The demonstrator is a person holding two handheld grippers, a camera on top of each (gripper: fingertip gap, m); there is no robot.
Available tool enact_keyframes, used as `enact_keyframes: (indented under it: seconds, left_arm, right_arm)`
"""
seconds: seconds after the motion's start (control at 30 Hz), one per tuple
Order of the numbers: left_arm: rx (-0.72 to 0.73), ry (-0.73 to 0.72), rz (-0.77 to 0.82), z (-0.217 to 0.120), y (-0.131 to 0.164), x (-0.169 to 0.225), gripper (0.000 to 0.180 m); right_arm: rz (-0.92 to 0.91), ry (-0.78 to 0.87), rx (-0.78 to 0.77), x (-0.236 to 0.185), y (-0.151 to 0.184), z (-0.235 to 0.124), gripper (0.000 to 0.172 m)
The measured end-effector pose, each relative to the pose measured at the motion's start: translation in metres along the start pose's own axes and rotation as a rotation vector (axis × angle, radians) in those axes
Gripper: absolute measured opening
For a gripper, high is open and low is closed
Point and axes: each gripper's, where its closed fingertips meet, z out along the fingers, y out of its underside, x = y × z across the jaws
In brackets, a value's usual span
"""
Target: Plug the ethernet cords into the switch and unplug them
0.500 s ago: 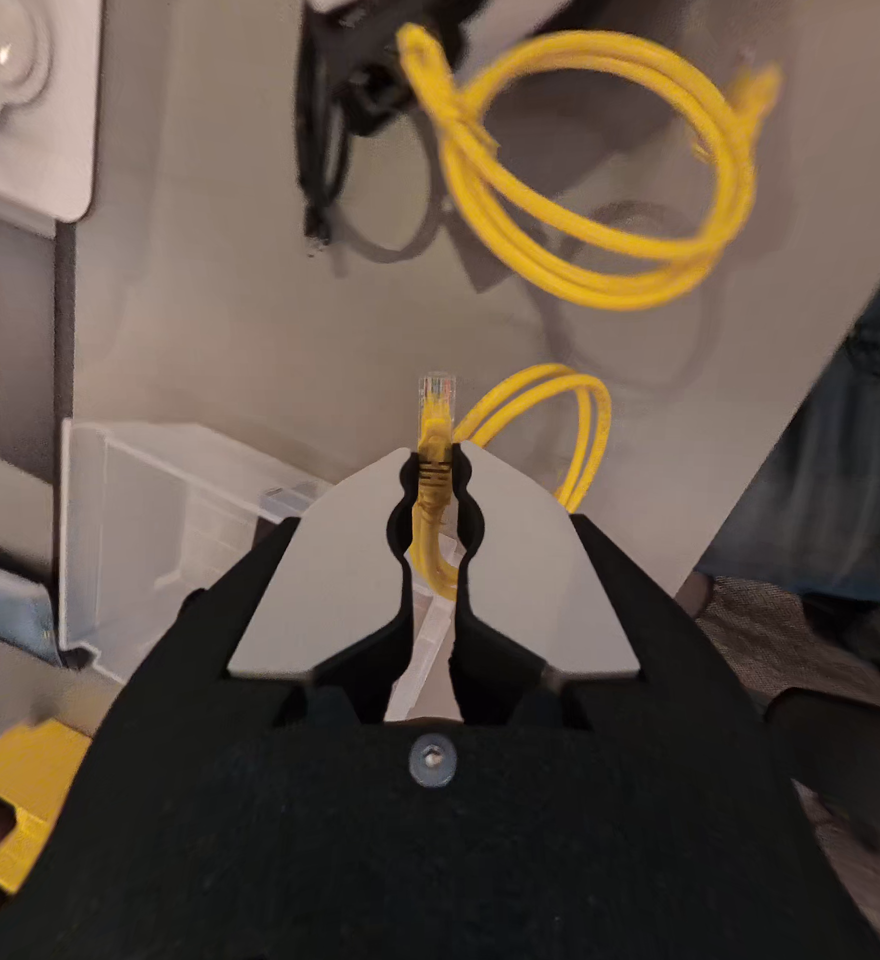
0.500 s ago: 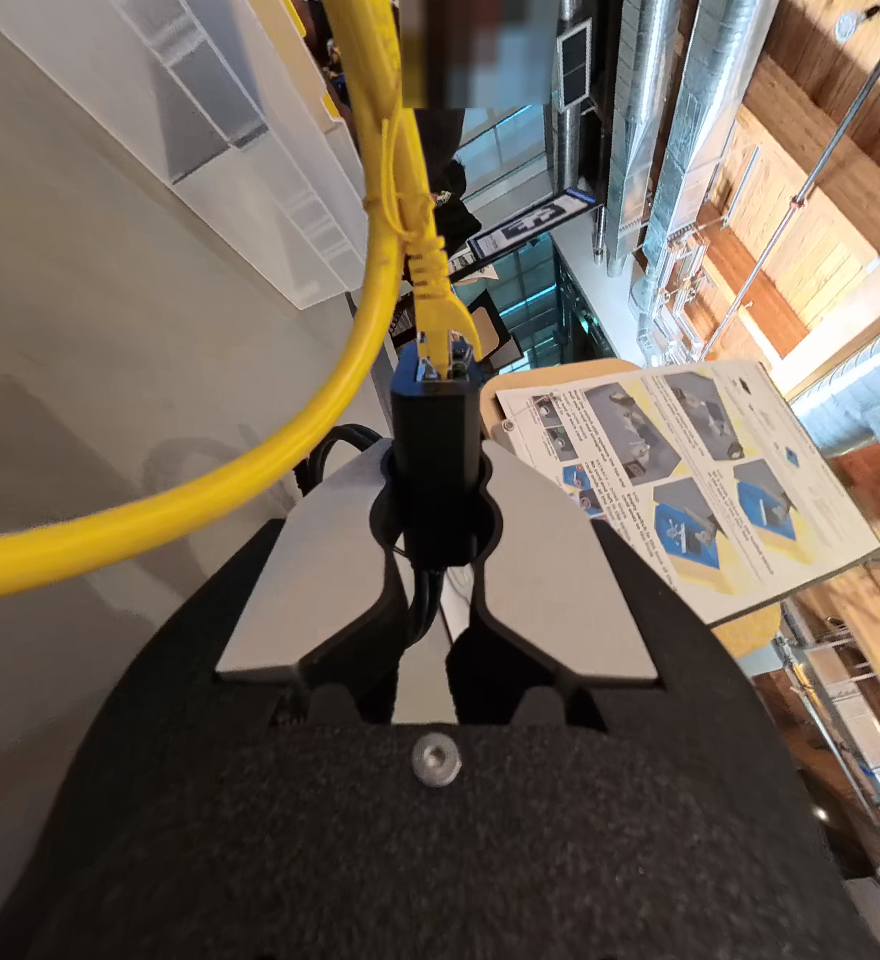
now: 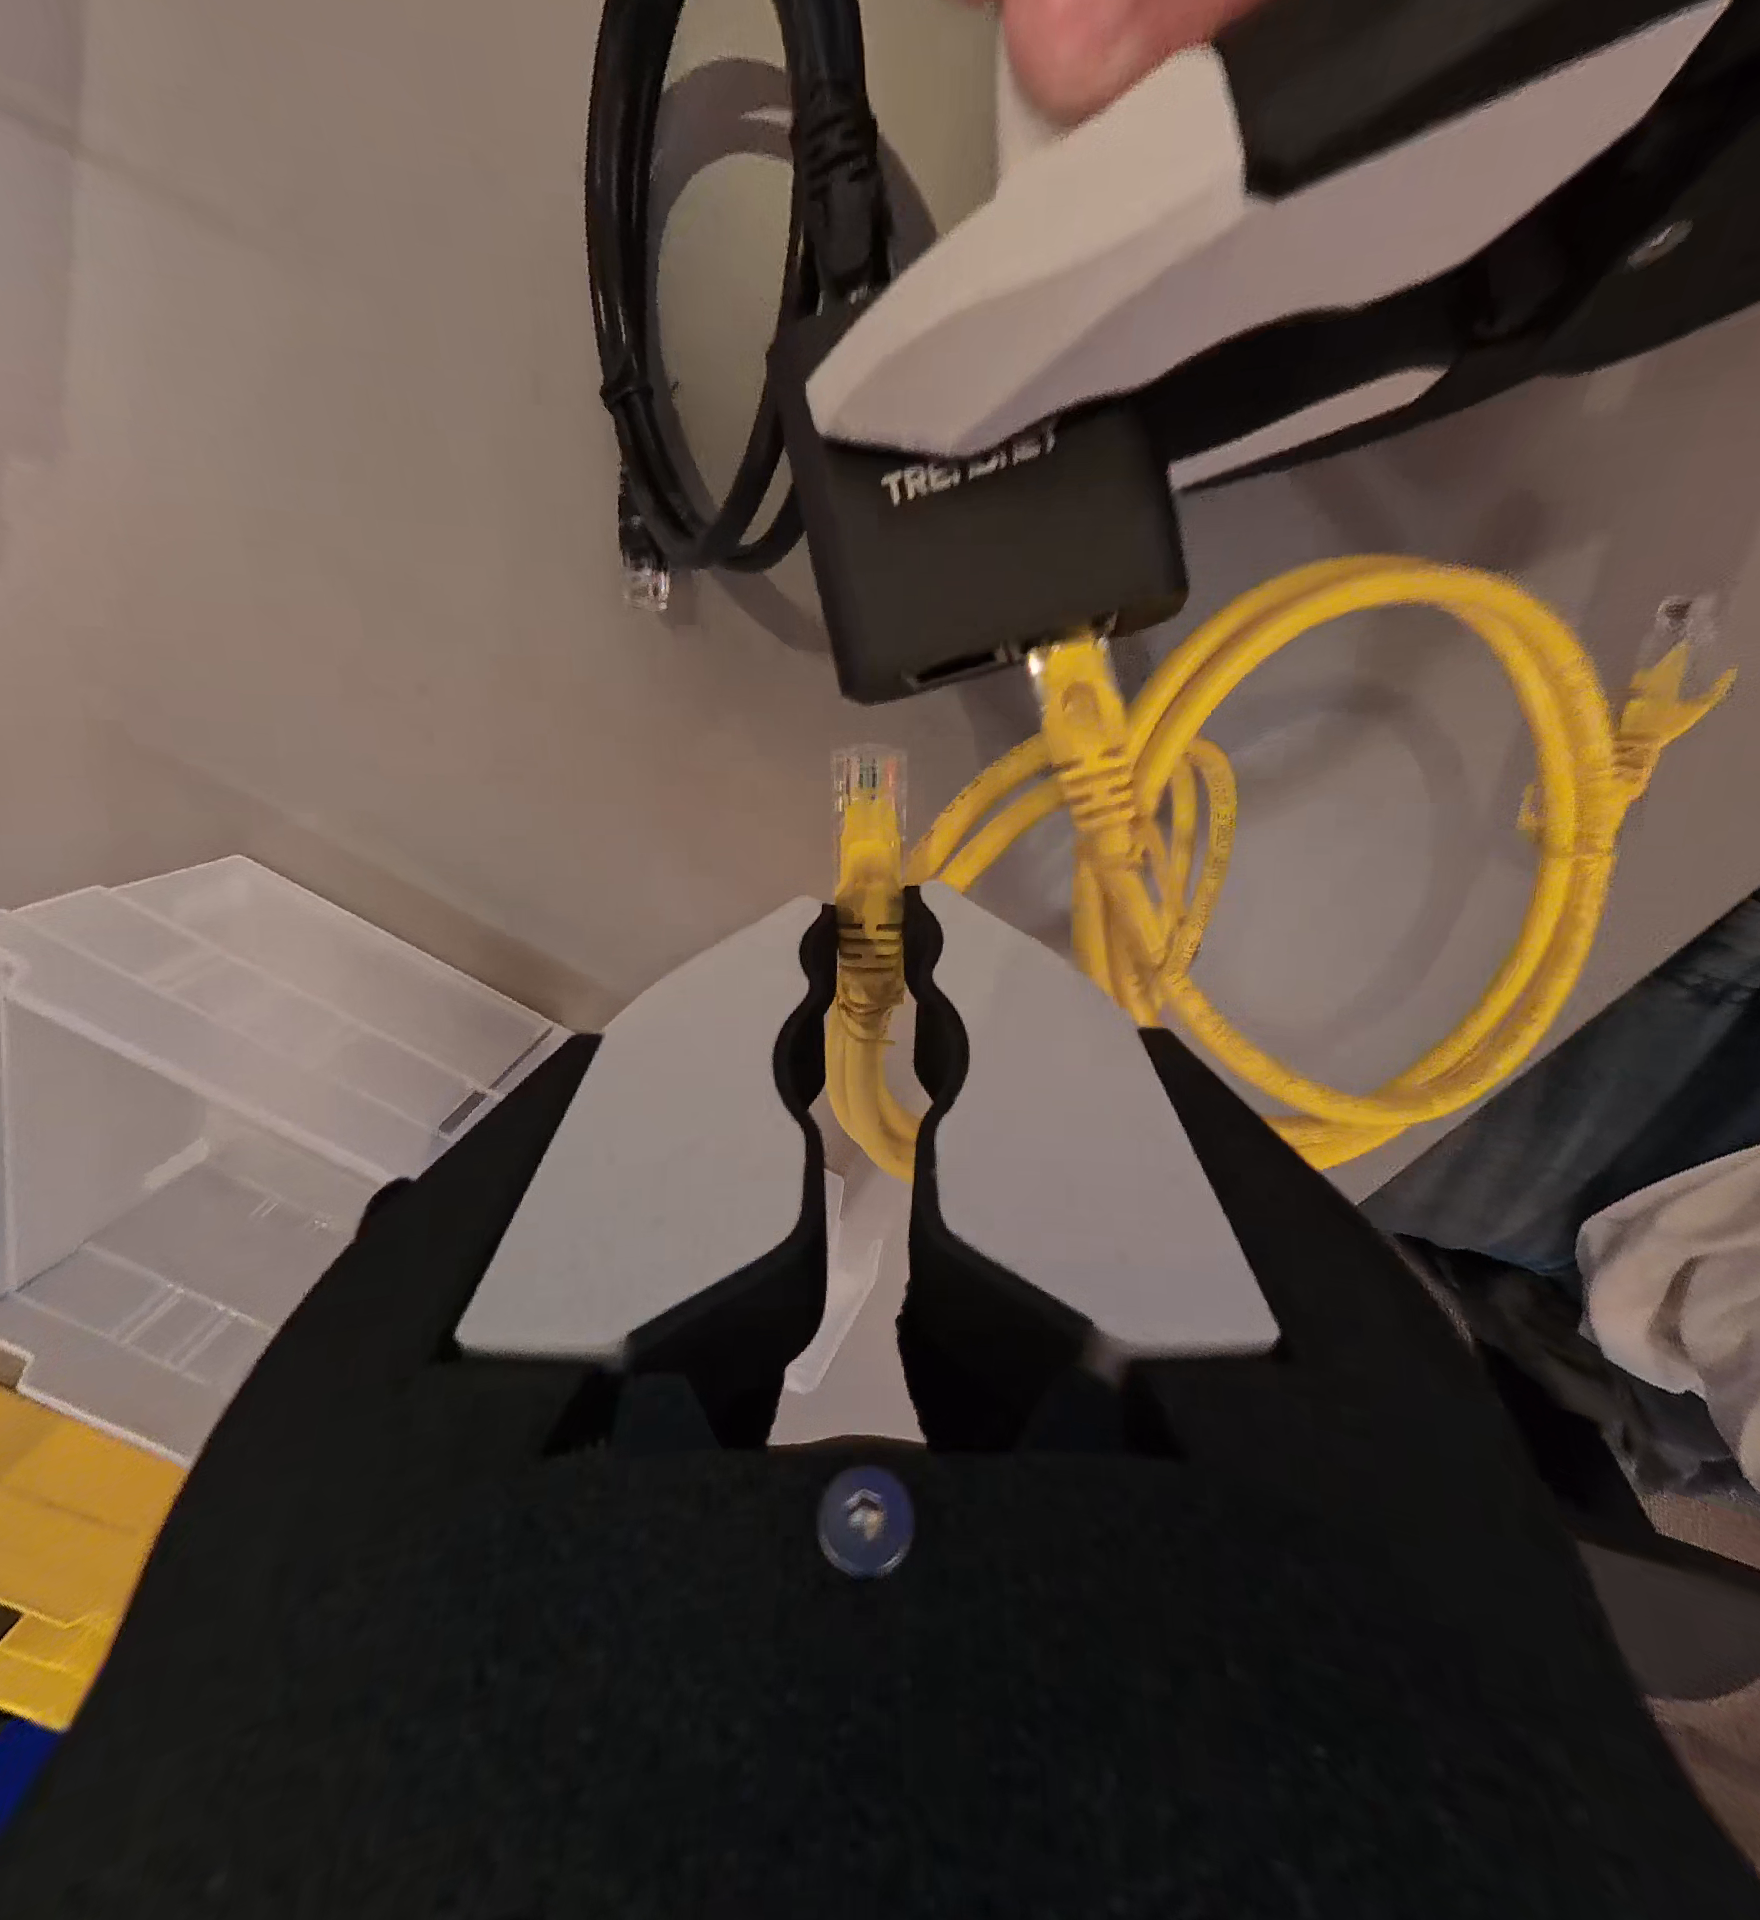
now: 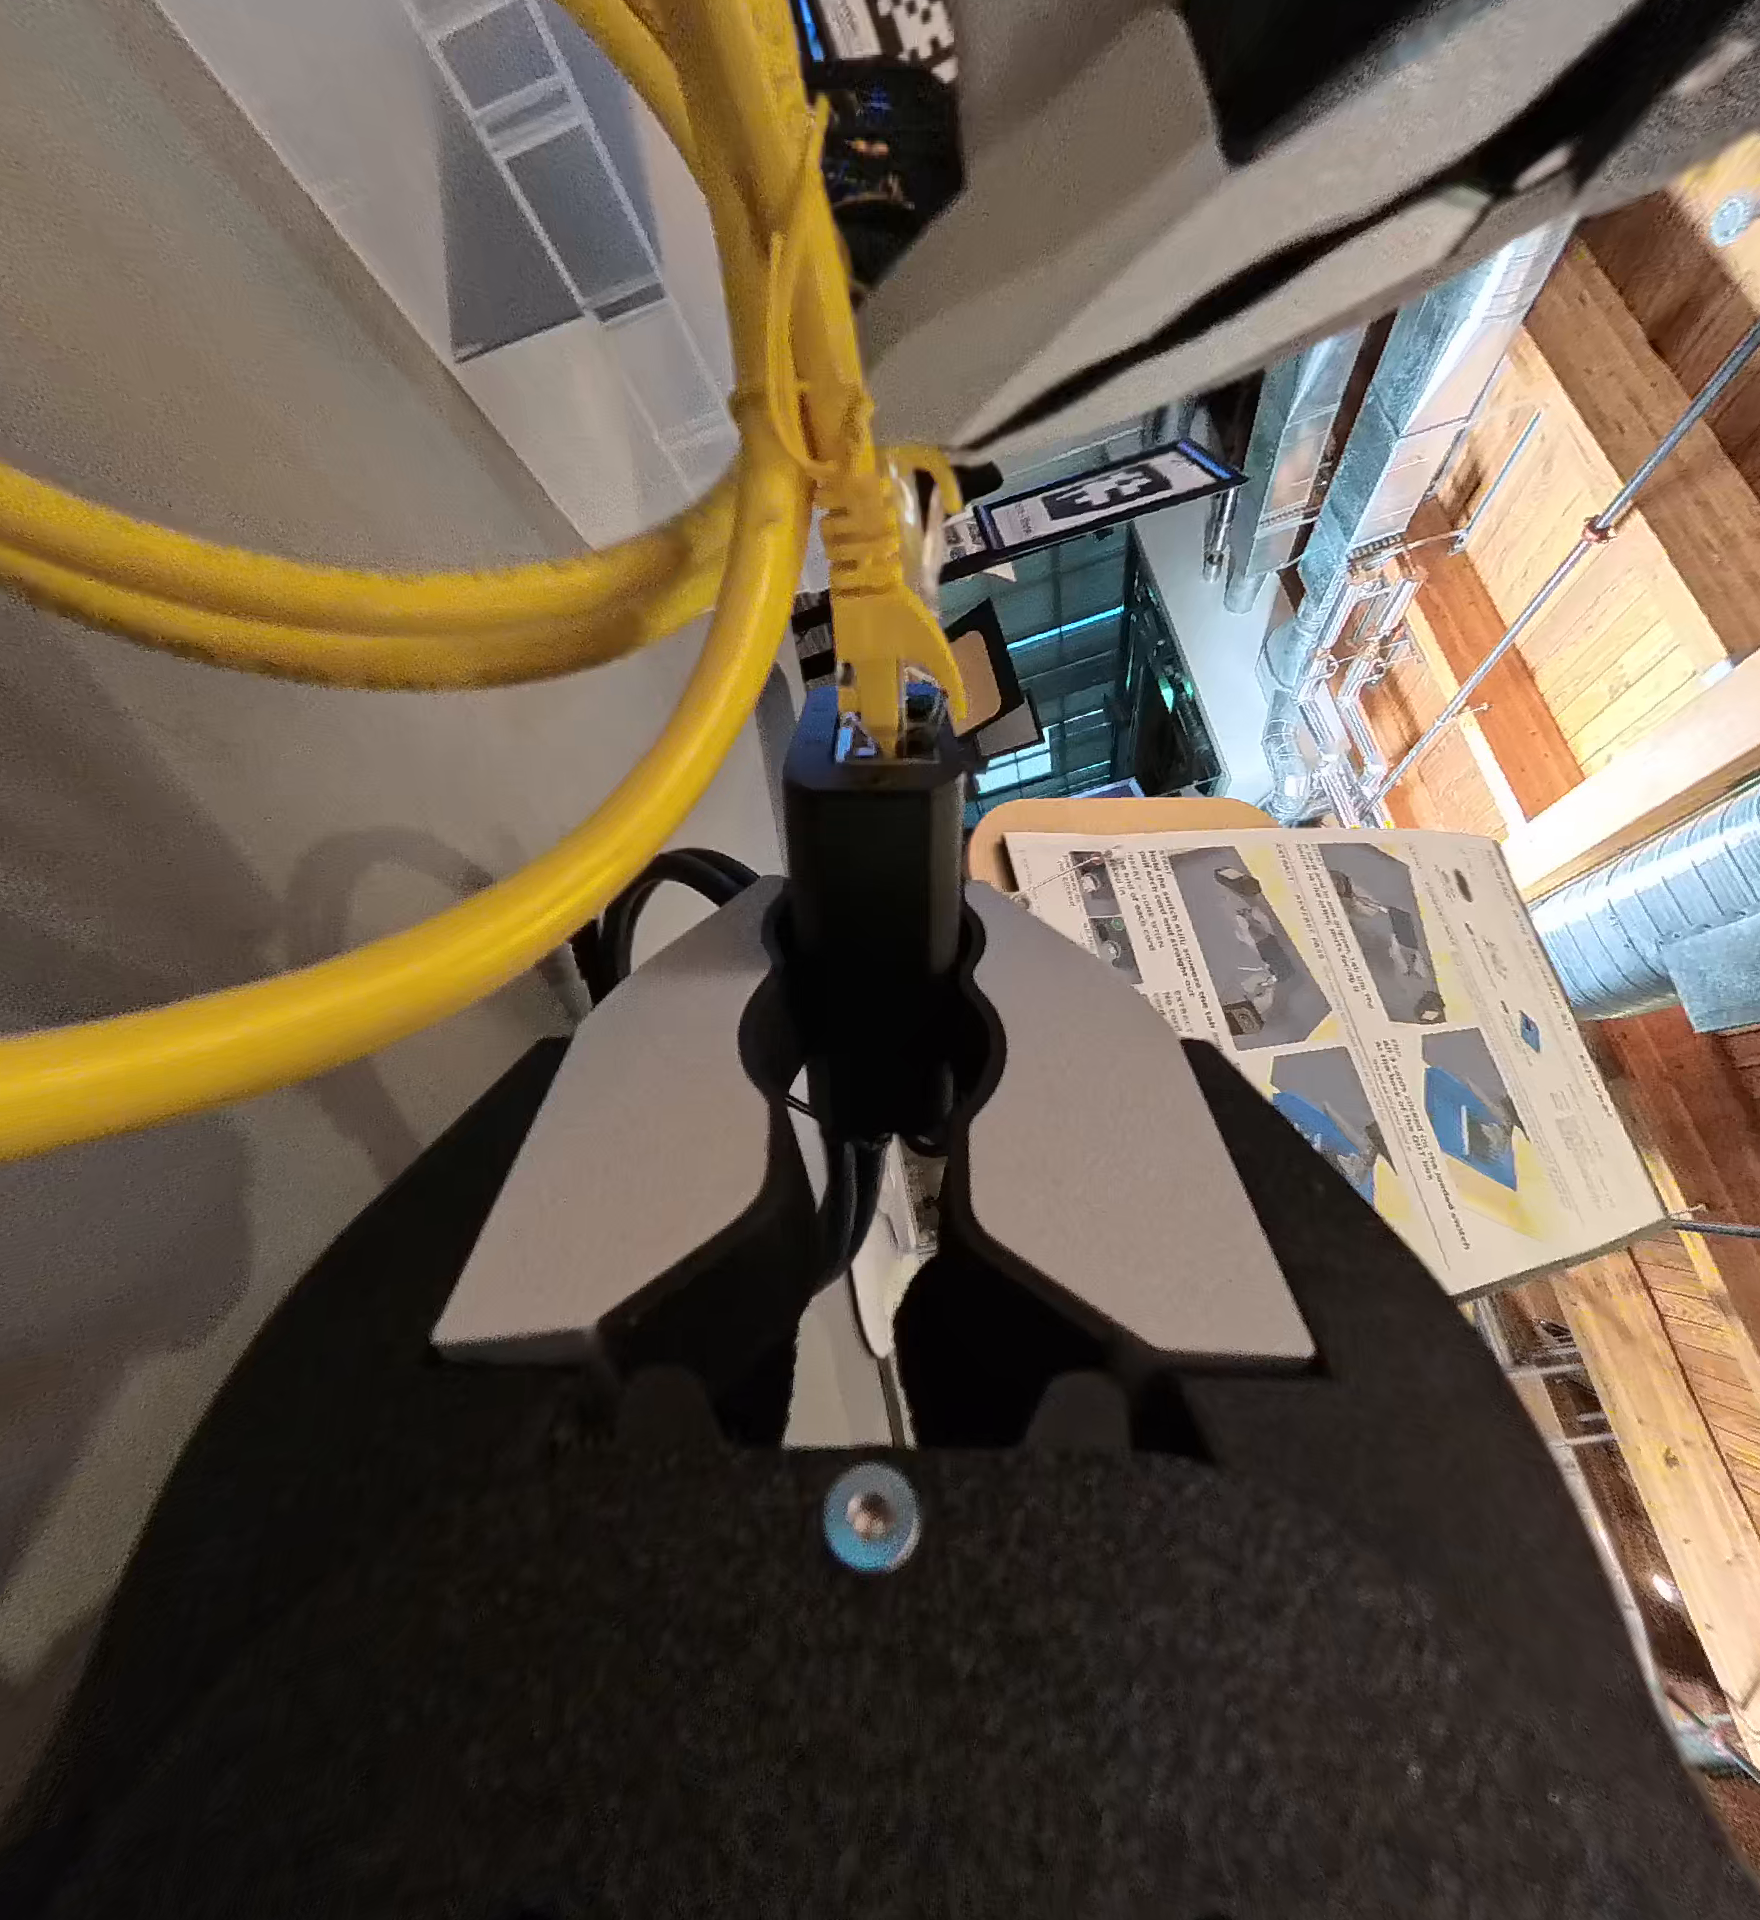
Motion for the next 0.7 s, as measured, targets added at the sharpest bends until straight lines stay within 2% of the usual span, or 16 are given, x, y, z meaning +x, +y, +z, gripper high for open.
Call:
enact_keyframes:
  seconds: [0.33, 0.7]
  left_arm:
    - [0.017, 0.138, -0.067, 0.011, -0.009, 0.009, 0.012]
    - [0.005, 0.179, -0.106, 0.016, -0.011, 0.008, 0.012]
  right_arm:
    - [-0.038, 0.001, -0.037, -0.002, 0.003, 0.003, 0.024]
    - [-0.07, -0.008, -0.072, -0.004, 0.008, 0.006, 0.024]
